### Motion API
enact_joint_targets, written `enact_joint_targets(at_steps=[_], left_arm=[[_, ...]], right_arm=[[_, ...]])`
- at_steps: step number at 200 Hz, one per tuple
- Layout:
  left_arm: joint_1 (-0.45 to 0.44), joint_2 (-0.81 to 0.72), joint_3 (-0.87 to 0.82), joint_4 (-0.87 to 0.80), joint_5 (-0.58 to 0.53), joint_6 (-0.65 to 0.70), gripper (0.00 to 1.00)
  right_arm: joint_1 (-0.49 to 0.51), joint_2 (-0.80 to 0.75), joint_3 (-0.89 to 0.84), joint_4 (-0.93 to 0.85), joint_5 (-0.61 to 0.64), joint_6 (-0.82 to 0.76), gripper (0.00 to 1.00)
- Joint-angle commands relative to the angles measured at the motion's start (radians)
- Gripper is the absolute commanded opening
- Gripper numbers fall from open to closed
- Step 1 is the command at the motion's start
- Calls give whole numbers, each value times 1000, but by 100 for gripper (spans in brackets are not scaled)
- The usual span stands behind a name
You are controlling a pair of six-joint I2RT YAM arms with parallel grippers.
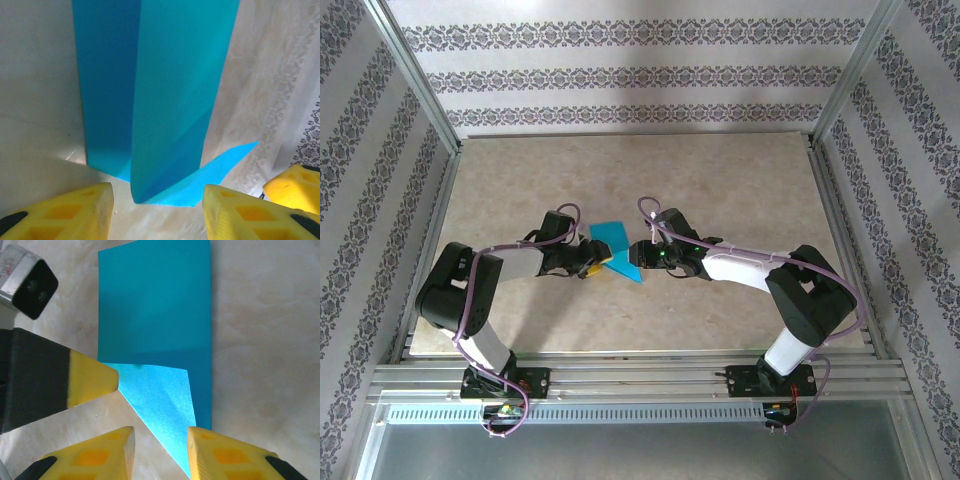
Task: Fold a paper plane with a square sheet of paper (pick it up from the middle)
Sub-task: Fourth fold the wing at the center of the table.
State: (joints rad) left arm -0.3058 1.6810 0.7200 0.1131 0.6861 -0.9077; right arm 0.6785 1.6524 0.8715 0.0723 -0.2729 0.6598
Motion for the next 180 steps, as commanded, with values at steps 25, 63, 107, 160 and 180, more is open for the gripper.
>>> enact_joint_targets(at_steps=[25, 63, 107, 160, 180], left_arm=[[1, 6, 13, 104, 50, -8, 38], [1, 17, 19, 92, 47, 22, 27], [1, 14, 13, 132, 66, 55, 21], [2, 4, 9, 143, 52, 70, 16], [2, -1, 8, 132, 39, 64, 13]], right_arm=[[-4, 9, 18, 4, 9, 12, 32], [-11, 7, 12, 12, 9, 11, 31], [-44, -36, -64, 148, -12, 40, 36], [-56, -69, -83, 141, 8, -4, 37], [-54, -71, -85, 138, 15, -30, 37]])
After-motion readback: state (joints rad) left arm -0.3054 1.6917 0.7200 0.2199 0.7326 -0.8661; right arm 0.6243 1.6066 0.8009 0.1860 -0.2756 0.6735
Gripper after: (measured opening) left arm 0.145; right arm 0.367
